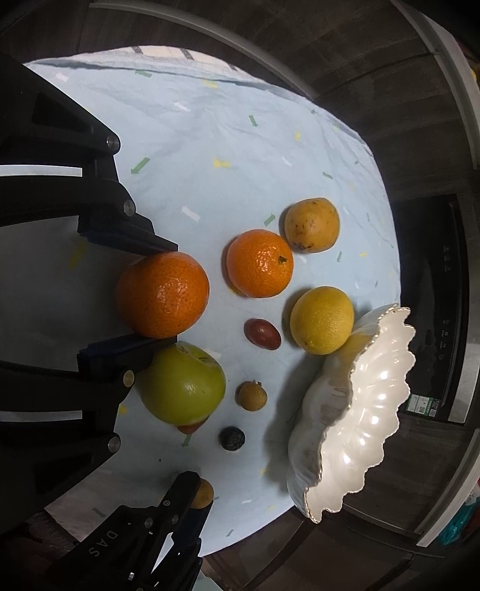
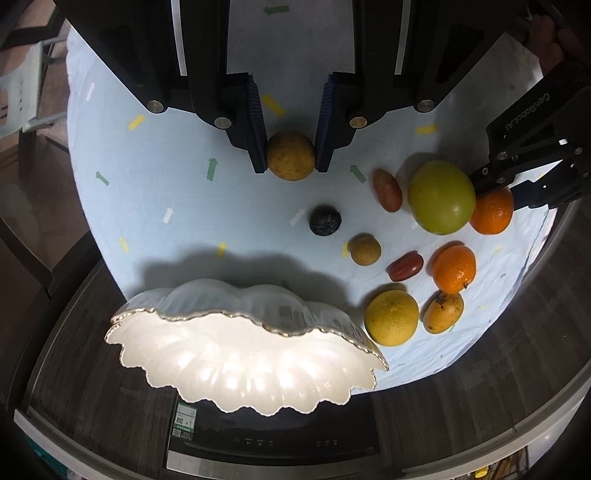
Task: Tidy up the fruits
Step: 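Grasp the mandarin with the left tool while the right tool grasps the small brown fruit, then carry the mandarin and brown fruit over the white bowl with both tools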
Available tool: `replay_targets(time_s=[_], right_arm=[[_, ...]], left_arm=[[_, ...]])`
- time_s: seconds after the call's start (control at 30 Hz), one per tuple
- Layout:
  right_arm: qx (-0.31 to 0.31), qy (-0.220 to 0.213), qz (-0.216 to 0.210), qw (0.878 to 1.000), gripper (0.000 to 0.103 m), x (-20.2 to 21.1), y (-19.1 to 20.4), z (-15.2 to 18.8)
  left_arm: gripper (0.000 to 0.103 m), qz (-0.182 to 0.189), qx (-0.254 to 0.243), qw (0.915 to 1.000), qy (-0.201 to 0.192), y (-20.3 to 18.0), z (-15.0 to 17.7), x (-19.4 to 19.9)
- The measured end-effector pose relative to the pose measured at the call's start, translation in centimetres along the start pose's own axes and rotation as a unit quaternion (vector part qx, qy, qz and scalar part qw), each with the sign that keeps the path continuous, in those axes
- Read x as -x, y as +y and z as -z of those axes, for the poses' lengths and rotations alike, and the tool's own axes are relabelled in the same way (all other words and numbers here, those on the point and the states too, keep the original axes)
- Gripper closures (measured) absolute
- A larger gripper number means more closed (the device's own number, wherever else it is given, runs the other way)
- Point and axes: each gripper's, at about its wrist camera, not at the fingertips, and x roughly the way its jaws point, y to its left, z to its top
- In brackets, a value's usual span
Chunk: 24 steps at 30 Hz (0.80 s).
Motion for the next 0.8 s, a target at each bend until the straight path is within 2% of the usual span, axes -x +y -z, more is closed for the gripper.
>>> replay_targets(time_s=[0.53,0.8], right_arm=[[-0.007,-0.048,0.002,0.999,0.076,4.1,-0.4,-1.4],[-0.021,-0.075,0.008,0.997,0.076,6.0,-2.0,-3.1]], left_arm=[[0.064,-0.003,-0.009,0.9994,-0.034,-0.5,-1.2,4.3],[0.064,0.009,-0.019,0.9983,-0.054,-2.0,-3.5,5.9]])
